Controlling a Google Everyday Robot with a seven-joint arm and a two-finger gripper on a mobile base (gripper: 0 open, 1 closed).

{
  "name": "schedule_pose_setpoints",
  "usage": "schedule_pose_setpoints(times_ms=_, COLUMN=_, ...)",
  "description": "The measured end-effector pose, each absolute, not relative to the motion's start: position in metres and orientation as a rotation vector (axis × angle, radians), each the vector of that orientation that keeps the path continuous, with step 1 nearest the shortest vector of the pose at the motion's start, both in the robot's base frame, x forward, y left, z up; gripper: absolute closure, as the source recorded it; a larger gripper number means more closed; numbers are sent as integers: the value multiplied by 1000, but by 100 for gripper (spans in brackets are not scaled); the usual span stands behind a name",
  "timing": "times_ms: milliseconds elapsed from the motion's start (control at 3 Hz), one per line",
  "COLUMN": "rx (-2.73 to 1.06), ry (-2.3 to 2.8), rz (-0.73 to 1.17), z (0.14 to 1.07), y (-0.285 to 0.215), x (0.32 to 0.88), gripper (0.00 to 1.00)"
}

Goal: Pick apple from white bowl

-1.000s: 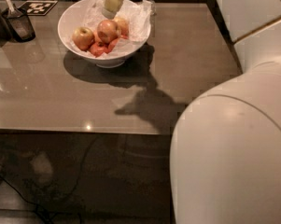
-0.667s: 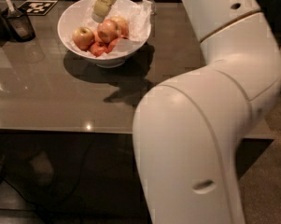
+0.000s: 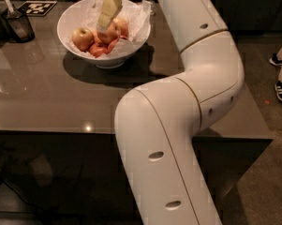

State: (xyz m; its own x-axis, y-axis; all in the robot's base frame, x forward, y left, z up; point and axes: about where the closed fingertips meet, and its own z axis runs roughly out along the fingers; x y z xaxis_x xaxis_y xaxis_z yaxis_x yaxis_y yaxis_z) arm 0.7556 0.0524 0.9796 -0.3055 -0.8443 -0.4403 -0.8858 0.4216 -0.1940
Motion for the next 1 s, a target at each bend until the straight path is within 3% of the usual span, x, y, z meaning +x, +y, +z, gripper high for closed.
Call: schedule_pose_setpoints(times_ms=1000, rx=-1433, ry=2201, rz=216, z=950, y=77, x=771, gripper=0)
